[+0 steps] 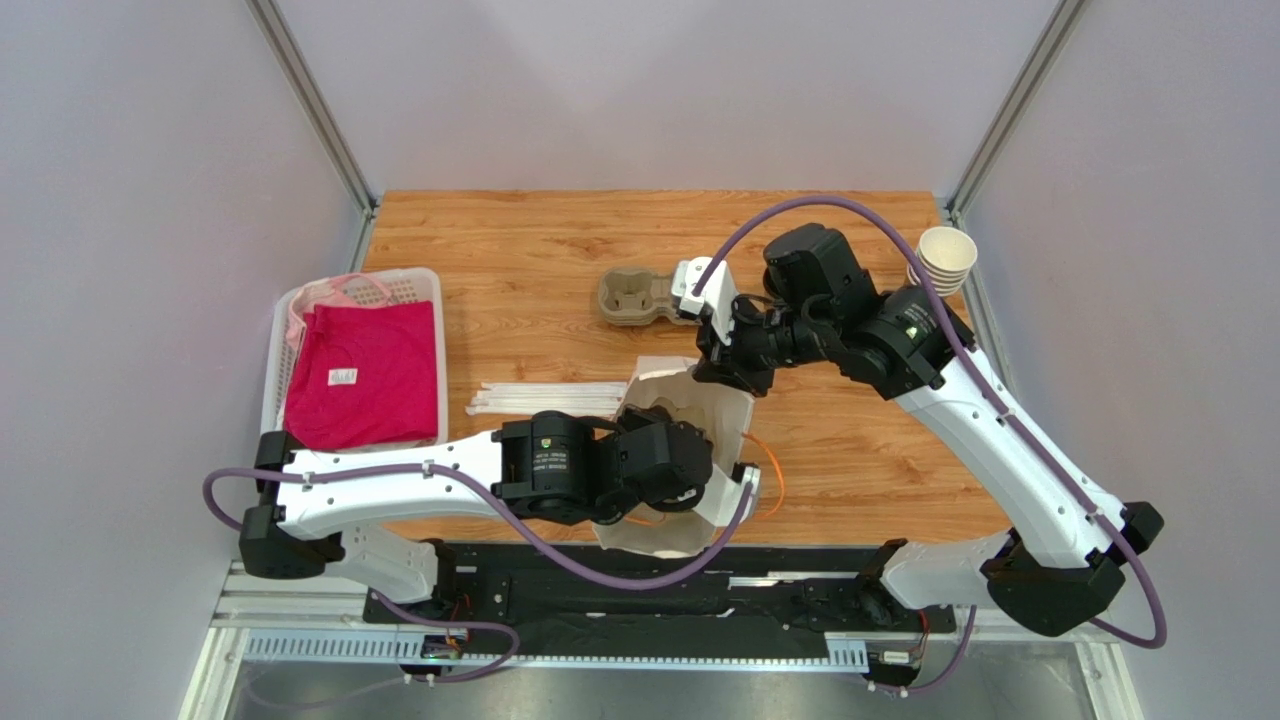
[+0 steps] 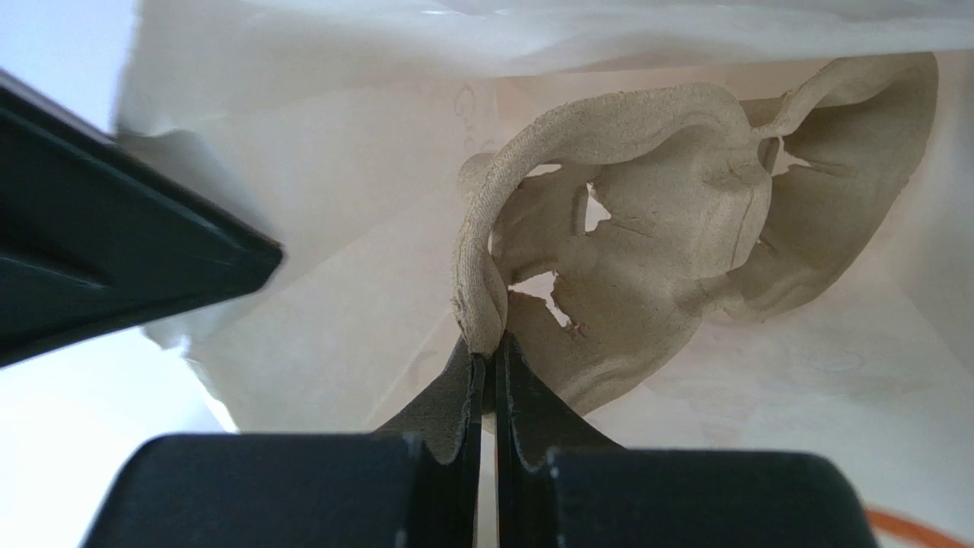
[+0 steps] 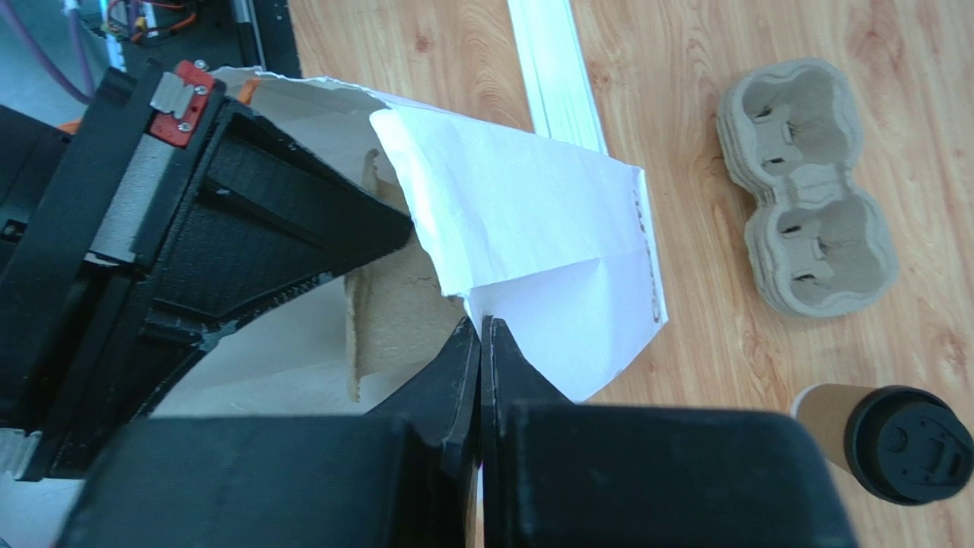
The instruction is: Pack the takeout coffee
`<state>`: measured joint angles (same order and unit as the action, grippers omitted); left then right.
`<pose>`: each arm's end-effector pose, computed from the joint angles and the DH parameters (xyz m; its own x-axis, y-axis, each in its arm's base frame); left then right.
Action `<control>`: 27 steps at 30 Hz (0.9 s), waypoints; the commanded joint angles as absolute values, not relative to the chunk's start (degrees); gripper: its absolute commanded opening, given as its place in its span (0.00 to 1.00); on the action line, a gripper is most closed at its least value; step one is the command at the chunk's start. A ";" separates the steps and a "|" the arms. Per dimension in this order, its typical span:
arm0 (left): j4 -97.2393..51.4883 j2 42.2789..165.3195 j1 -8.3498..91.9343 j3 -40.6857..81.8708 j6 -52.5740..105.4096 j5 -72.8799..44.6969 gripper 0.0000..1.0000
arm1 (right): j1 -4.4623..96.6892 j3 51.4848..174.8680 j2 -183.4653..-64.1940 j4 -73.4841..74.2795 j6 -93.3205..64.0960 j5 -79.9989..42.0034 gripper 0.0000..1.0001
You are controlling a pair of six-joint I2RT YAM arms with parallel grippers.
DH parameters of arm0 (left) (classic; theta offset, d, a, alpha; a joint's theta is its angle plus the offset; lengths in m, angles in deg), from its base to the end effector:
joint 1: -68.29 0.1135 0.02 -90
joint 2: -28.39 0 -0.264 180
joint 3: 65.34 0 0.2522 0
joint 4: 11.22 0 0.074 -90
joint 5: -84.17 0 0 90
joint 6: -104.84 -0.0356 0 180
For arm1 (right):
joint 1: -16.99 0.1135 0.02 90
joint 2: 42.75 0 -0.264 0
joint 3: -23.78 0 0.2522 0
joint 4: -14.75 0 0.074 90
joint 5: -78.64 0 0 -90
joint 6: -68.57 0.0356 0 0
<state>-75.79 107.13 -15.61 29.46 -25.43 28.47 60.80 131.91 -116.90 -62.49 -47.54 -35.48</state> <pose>0.0496 -0.2756 0.3647 0.4446 0.8650 -0.2326 0.6479 -0.1312 0.7503 0.1592 0.1729 0.4354 -0.0715 -0.6252 -0.7772 -0.9778 0.1976 -0.0690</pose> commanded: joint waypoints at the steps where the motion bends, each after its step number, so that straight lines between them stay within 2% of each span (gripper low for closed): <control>1: -78.15 107.67 -15.20 34.20 -23.92 27.14 0.01 | 60.93 133.78 -116.40 -62.99 -44.72 -40.44 0.00; 13: -76.66 107.14 -15.20 31.48 -25.68 28.27 0.00 | 58.48 137.91 -120.44 -64.40 -39.10 -44.39 0.00; 20: -79.03 108.02 -15.20 37.10 -26.38 27.66 0.00 | 57.50 139.76 -121.67 -65.80 -38.13 -45.99 0.00; 27: -74.65 107.93 -15.20 29.73 -24.98 27.13 0.00 | 57.50 135.55 -120.62 -63.79 -36.81 -45.02 0.00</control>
